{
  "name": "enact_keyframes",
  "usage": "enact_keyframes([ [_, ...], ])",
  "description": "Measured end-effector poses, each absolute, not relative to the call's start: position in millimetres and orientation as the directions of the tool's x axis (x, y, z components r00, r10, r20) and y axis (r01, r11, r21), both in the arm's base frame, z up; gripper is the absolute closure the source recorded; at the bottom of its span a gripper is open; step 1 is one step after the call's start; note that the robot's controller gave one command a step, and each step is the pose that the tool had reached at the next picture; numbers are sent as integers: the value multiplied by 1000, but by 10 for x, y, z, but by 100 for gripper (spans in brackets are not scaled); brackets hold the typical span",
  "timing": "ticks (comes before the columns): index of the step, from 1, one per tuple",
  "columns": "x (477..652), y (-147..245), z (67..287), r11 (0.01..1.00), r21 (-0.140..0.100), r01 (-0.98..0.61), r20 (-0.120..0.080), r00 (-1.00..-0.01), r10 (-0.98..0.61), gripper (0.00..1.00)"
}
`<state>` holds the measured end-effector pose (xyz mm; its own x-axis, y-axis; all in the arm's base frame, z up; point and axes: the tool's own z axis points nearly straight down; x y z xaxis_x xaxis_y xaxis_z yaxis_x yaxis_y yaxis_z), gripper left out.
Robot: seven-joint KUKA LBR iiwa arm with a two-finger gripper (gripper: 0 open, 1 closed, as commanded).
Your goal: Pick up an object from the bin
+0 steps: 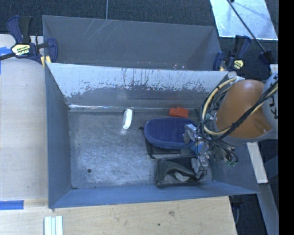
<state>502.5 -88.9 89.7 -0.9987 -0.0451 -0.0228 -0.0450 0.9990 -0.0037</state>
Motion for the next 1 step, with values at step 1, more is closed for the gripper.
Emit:
enact_keyframes([
  [1, 4924, -588, 1027, 999, -3, -37, -11, -999, -37, 0],
])
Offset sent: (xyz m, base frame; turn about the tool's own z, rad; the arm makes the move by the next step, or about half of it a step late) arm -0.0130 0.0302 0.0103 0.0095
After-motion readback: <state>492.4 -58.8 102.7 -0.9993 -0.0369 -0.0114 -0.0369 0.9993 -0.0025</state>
